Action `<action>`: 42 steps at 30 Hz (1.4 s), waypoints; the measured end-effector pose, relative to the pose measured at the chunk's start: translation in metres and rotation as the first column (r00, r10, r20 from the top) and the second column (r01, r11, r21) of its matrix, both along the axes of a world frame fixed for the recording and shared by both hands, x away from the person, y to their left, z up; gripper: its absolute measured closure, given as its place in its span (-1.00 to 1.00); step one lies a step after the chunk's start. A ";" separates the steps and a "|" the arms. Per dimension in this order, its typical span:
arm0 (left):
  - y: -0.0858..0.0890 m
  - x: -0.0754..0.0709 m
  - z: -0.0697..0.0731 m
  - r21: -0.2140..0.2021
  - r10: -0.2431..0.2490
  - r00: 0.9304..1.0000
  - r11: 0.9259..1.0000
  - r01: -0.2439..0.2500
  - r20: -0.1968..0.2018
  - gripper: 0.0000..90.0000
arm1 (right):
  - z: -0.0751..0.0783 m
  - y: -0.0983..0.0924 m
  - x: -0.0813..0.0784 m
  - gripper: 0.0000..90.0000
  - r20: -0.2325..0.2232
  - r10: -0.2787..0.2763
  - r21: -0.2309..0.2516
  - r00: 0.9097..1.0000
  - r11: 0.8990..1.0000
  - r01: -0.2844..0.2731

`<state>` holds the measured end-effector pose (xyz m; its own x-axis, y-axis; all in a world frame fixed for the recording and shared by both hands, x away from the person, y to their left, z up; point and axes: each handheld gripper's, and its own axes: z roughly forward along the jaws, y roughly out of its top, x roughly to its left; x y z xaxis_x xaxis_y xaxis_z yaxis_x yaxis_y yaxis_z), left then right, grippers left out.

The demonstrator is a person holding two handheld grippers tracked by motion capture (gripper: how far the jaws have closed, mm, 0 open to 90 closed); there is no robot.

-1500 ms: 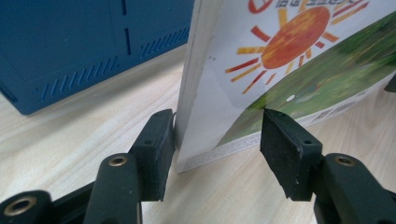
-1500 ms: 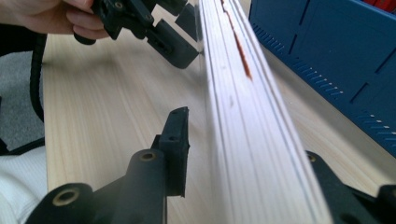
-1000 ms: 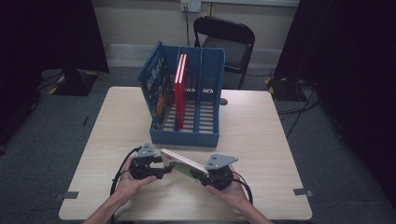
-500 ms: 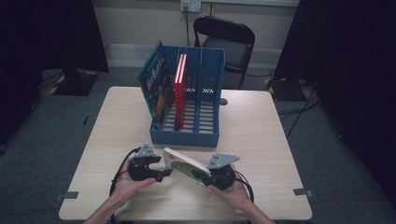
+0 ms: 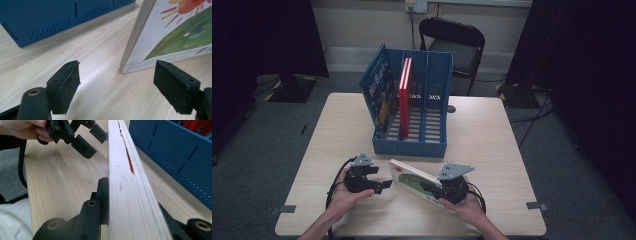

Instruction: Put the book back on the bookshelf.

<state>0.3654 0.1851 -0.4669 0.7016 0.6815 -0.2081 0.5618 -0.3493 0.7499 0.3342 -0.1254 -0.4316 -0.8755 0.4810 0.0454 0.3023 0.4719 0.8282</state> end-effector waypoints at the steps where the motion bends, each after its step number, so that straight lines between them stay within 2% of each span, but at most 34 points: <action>1: 0.000 0.000 0.000 0.000 0.000 1.000 1.000 0.000 0.000 -0.54 | 0.001 -0.001 0.000 0.70 -0.001 0.000 0.002 1.000 1.000 0.000; 5: 0.000 0.000 -0.001 0.019 0.011 1.000 1.000 -0.011 -0.010 -0.54 | 0.005 -0.003 -0.001 0.70 0.003 -0.006 0.015 1.000 1.000 0.006; 10: 0.003 0.000 -0.001 0.017 0.006 1.000 1.000 -0.005 -0.014 -0.56 | 0.009 -0.007 0.000 0.70 0.008 -0.022 0.022 1.000 1.000 0.022; 15: 0.002 -0.001 -0.001 0.035 0.022 1.000 0.999 -0.022 0.002 -0.64 | 0.011 -0.010 0.001 0.70 0.004 -0.025 0.021 1.000 0.999 0.025; 18: 0.002 0.000 -0.001 0.043 0.034 0.999 0.998 -0.034 0.002 -0.64 | 0.015 -0.012 0.000 0.70 0.015 -0.029 0.020 0.999 0.999 0.029; 28: 0.005 -0.002 0.002 0.037 0.033 0.999 0.999 -0.034 0.027 -0.64 | 0.027 -0.019 0.000 0.70 0.029 -0.049 0.052 0.998 0.998 0.047; 35: 0.006 -0.002 0.002 0.037 0.042 0.999 0.998 -0.042 0.019 -0.64 | 0.035 -0.023 0.001 0.70 0.044 -0.069 0.060 0.997 0.996 0.066; 40: 0.006 -0.002 0.002 0.033 0.043 0.999 0.998 -0.044 0.016 -0.64 | 0.046 -0.027 0.001 0.70 0.068 -0.076 0.082 0.995 0.994 0.071; 42: 0.006 -0.002 0.002 0.030 0.043 0.999 0.999 -0.044 0.014 -0.64 | 0.049 -0.029 0.002 0.70 0.062 -0.078 0.093 0.995 0.993 0.072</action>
